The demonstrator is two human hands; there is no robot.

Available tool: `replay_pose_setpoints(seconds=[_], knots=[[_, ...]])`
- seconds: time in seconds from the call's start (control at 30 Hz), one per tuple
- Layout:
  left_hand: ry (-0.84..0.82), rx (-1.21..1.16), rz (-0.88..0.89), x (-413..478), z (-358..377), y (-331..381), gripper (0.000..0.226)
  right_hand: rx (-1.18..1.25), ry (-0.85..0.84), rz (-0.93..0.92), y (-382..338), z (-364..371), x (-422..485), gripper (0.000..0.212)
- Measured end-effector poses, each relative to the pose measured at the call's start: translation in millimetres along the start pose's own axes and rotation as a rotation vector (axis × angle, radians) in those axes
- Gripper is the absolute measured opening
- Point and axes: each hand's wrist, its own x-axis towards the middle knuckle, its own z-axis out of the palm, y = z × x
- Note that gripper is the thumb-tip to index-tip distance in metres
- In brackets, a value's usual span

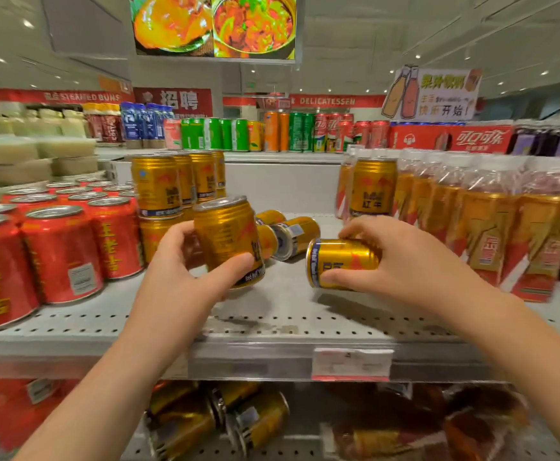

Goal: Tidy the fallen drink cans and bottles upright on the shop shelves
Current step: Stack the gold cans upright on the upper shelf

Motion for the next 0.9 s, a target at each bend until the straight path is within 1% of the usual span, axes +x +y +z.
replay_pose_setpoints(seconds=[0.07,0.27,0.4,0.47,0.6,0.7,0.8,0.9], knots=[[-0.014,-0.044,0.011,-0.7,17.1,8.2,0.058,-0.093,-0.078,-0.042,7.5,-13.6,4.7,0.07],[-0.094,-0.088,0.021,-3.0,61.7,14.5,0.049,-0.276,-0.315,-0.135,11.6,-36.9,27.8,0.065],[-0.095,-0.078,-0.008,-4.4,78.6,6.5,0.048,-0.38,-0.406,-0.197,2.6,-32.1,51.1,0.065],[-0.078,-0.053,-0.005,-3.6,80.8,2.0,0.048,-0.392,-0.418,-0.238,0.1,-25.3,61.5,0.066],[-0.054,-0.064,-0.005,-3.1,75.9,-2.2,0.05,-0.235,-0.367,-0.237,9.6,-4.7,64.4,0.088],[-0.052,-0.074,0.003,-2.2,74.3,-0.7,0.05,-0.083,-0.293,-0.246,19.2,2.6,53.6,0.093],[-0.048,-0.107,0.017,3.5,78.3,7.7,0.055,0.058,-0.13,-0.242,29.1,4.8,35.2,0.09],[-0.048,-0.16,0.056,13.7,85.5,21.8,0.055,0.214,0.065,-0.141,36.5,17.5,4.6,0.084]])
